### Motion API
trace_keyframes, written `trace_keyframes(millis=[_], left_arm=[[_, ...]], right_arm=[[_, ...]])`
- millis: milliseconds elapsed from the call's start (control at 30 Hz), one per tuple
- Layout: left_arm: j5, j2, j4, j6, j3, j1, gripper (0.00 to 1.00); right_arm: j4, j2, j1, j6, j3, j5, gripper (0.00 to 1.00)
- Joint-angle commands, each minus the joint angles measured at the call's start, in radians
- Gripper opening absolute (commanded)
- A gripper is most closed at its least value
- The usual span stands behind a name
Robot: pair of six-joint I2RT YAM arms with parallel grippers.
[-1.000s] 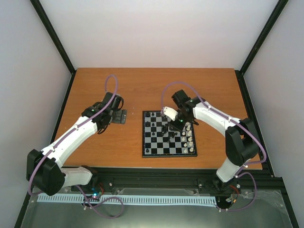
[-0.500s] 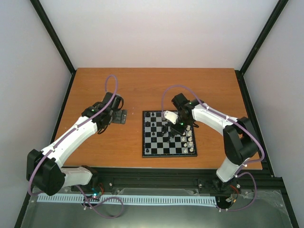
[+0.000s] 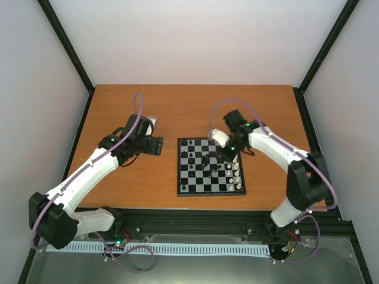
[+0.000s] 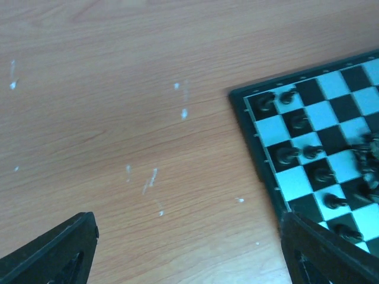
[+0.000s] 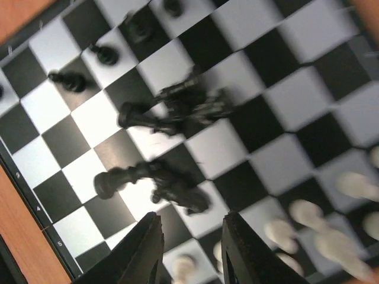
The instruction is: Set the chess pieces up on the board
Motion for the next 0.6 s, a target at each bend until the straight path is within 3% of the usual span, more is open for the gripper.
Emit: trace_keyframes(millis=[0, 333, 567], left_arm=[[0.086, 0.006, 0.021, -0.013, 0.078, -0.102, 0.84], [-0.100, 0.261, 0.022, -0.228, 0.205, -0.444, 0.63], [-0.179, 0.519, -0.028, -0.328, 0.359, -0.575, 0.55]], right_arm=[[0.033, -0.131, -0.149, 0.074, 0.057, -0.095, 0.29], [0.135, -0.290, -0.482, 0.166, -0.015, -0.226, 0.33], [0.119, -0.292, -0.516, 0.146, -0.034, -0.296, 0.34]])
